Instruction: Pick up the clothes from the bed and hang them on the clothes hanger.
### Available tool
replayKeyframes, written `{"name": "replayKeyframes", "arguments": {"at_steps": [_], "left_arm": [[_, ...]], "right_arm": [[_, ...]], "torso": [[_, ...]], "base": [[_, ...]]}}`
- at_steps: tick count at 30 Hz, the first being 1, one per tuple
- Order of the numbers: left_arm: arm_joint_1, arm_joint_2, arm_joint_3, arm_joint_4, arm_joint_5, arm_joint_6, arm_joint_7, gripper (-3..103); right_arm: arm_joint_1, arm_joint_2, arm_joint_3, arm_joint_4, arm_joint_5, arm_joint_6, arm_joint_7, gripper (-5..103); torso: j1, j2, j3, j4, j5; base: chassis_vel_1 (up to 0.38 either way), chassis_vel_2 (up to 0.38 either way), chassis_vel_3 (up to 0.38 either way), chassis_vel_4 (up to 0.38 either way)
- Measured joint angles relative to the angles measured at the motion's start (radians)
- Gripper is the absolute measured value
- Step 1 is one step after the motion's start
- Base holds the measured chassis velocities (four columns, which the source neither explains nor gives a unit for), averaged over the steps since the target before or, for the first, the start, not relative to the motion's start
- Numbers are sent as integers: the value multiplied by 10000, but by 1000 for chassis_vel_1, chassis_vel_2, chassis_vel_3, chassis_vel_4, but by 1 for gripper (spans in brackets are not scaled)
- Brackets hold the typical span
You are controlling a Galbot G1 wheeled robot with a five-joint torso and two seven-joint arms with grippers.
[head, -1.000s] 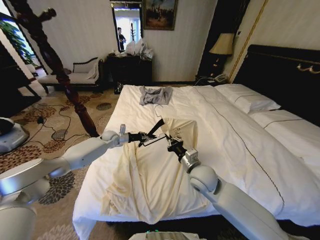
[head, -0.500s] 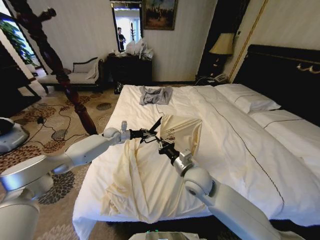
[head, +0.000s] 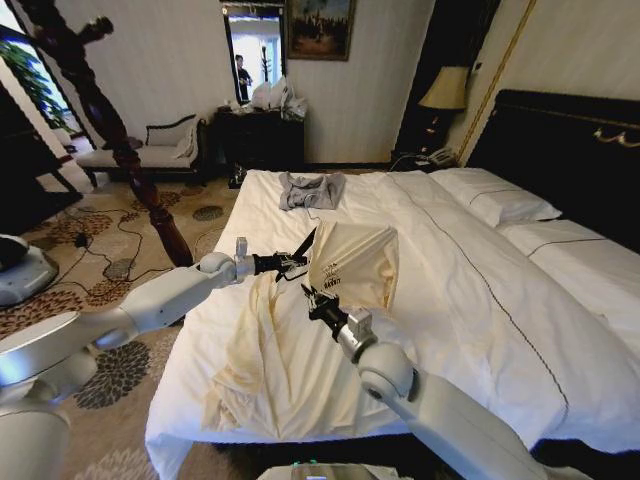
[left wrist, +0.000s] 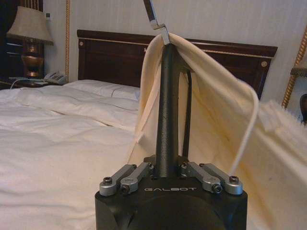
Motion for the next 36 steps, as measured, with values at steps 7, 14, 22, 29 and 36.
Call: {"name": "replayKeyframes", "arguments": {"at_steps": [7, 14, 22, 29, 36], "left_arm": [[-11, 110, -59, -155, -67, 2, -110, 18], [2, 340, -57, -463, -93, 9, -188, 18], [5, 562, -57, -703, -92, 9, -217, 18], [-6, 654, -57, -781, -19, -2, -220, 18], [110, 739, -10, -868, 222, -41, -203, 18]], "right_arm": [[-552, -119, 249, -292, -617, 209, -520, 1], [-319, -33, 104, -455, -617, 171, -539, 5], [-216, 28, -50, -580, -627, 134, -533, 27], [-459, -227, 364, -233, -866, 130, -511, 54], [-436, -930, 1794, -412, -1540, 424, -614, 82]], "torso": [[0, 0, 0, -1, 1], [0, 0, 0, 3, -1], [0, -1, -1, 2, -1], [0, 0, 0, 1, 0], [0, 0, 0, -1, 2]], "base": [[0, 0, 0, 0], [0, 0, 0, 0], [0, 0, 0, 0], [0, 0, 0, 0], [0, 0, 0, 0]]}}
